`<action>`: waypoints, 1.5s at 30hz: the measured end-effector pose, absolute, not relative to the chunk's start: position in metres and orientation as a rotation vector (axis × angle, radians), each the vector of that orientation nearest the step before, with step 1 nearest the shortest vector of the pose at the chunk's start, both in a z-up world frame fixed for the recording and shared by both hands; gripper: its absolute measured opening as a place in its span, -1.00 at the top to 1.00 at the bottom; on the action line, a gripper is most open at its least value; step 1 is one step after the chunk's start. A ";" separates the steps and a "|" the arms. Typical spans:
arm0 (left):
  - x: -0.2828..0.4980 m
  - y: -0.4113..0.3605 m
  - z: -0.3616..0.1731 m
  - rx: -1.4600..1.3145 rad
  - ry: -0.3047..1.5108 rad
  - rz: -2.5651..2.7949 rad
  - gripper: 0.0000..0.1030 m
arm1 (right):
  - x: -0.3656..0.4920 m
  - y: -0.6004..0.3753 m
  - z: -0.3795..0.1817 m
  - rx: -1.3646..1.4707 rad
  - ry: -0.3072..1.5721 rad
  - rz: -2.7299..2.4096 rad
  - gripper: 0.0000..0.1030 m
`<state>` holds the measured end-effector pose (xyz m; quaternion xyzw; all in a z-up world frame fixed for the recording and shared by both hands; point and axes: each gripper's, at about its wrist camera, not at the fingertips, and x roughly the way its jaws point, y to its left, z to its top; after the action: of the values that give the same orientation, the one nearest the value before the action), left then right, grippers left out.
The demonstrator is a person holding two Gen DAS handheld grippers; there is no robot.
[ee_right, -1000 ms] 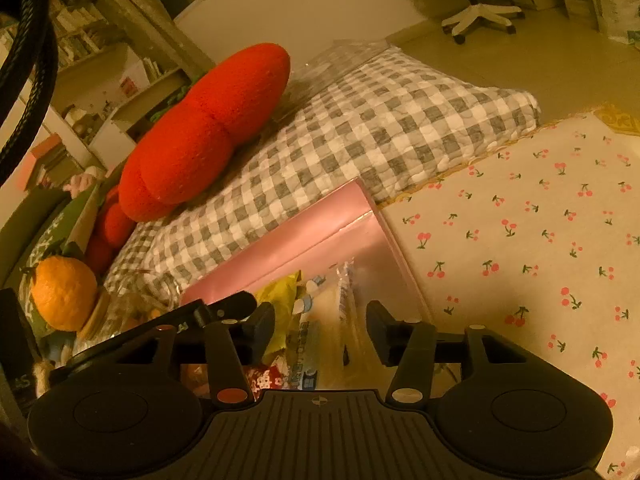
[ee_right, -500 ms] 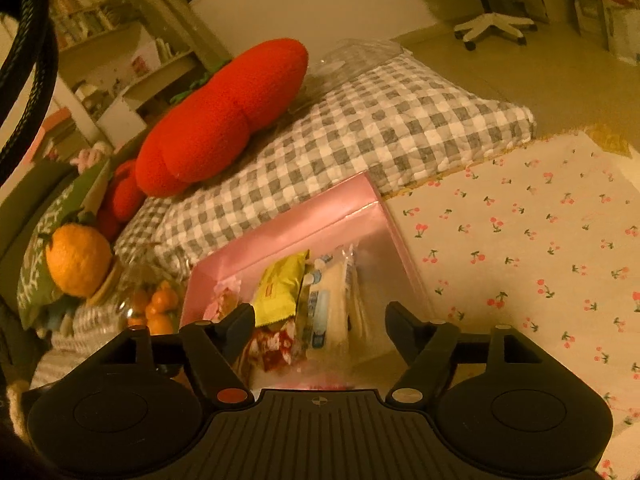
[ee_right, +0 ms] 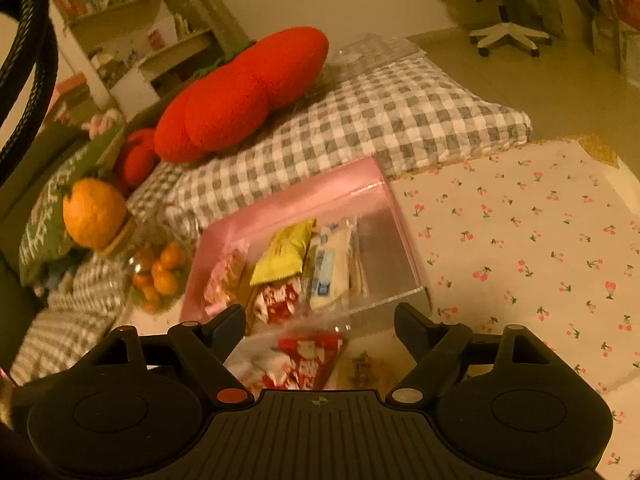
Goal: Organize snacks
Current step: 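Move both tools back over the remaining snacks, then grasp the cream pack with the left tool while the right tool grasps the yellow-label clear pack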
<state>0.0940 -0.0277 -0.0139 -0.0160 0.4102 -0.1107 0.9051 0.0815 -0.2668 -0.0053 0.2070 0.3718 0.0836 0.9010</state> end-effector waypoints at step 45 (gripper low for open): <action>0.045 0.006 -0.078 0.116 0.882 -0.397 -0.44 | 0.038 -0.229 -0.079 -0.089 0.889 0.337 -0.70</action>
<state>0.0448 0.0060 -0.0776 0.0559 0.4239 -0.1906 0.8837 0.0382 -0.2290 -0.0787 -0.0427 0.4277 0.1622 0.8882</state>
